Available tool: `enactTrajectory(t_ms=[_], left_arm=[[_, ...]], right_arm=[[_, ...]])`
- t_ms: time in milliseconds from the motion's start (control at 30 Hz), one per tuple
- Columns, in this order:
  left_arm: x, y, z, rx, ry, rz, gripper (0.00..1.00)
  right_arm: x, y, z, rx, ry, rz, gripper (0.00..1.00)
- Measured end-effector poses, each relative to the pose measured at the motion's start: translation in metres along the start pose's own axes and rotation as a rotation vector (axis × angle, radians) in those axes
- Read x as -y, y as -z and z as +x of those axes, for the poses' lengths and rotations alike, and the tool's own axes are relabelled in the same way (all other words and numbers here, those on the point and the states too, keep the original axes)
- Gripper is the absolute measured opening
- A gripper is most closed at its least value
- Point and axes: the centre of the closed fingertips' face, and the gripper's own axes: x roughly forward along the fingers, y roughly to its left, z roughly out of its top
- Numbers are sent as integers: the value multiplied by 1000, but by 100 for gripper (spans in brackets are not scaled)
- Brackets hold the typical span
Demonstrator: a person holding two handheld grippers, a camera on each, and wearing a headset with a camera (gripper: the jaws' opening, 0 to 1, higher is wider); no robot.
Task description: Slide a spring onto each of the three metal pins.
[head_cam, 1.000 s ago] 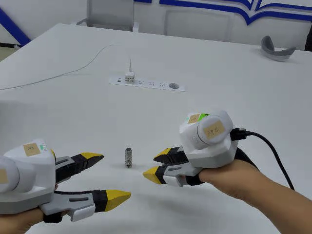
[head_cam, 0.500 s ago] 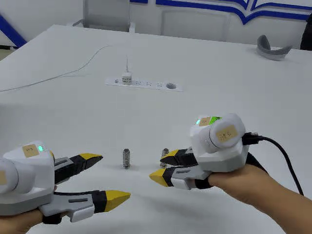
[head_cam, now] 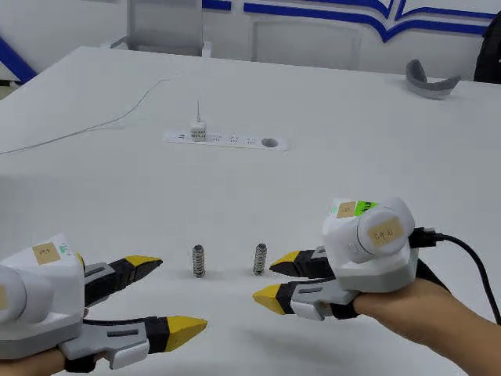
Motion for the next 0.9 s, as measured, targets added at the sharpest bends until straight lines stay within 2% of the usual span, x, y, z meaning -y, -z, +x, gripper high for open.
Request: enactTrajectory(t_ms=[367,900], left_arm=[[2,0,2,-2,6,-1,69],[0,3,1,-8,6,-1,70]], right_arm=[[4,12,-11,-4,23,0,31],[21,31,-32,-4,71,24,34]])
